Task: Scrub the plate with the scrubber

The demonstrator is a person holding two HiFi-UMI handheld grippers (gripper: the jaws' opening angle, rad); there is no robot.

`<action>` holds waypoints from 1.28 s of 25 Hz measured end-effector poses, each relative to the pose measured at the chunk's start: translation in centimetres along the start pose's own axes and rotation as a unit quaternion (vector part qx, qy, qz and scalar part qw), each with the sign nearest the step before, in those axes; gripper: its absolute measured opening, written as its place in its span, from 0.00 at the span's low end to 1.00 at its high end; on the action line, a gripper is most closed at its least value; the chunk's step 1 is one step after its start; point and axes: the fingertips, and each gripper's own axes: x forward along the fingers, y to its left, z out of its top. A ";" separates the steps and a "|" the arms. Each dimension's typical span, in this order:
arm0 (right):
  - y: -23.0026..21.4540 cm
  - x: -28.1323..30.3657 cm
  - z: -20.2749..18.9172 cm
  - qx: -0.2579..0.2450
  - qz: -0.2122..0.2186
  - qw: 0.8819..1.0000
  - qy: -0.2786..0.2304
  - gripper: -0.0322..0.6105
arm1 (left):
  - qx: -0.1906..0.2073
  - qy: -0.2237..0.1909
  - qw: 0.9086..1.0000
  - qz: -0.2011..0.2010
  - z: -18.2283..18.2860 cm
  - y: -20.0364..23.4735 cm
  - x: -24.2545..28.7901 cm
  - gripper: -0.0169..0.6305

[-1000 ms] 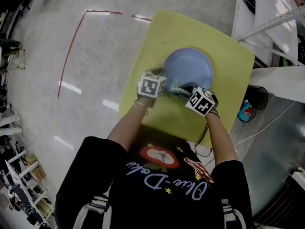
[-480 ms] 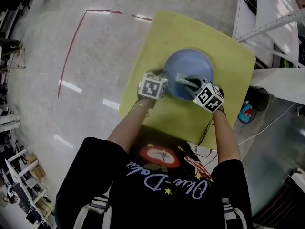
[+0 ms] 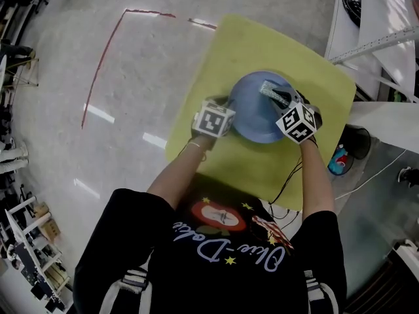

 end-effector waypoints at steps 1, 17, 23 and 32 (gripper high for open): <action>-0.2 0.3 -0.1 -0.004 0.002 1.000 0.005 0.15 | 0.001 -0.001 1.000 0.000 0.0 0.1 0.1 0.11; 2.6 1.3 -3.0 -0.001 0.049 0.996 0.073 0.16 | 0.021 -0.007 1.000 0.003 0.2 0.2 0.1 0.11; 3.9 0.5 -3.6 0.042 0.057 0.995 0.075 0.16 | 0.019 -0.009 1.000 0.004 0.5 0.0 -0.3 0.11; 6.3 -0.5 -3.9 0.087 0.073 0.990 0.078 0.16 | 0.011 -0.014 1.000 0.008 0.3 0.0 -0.2 0.11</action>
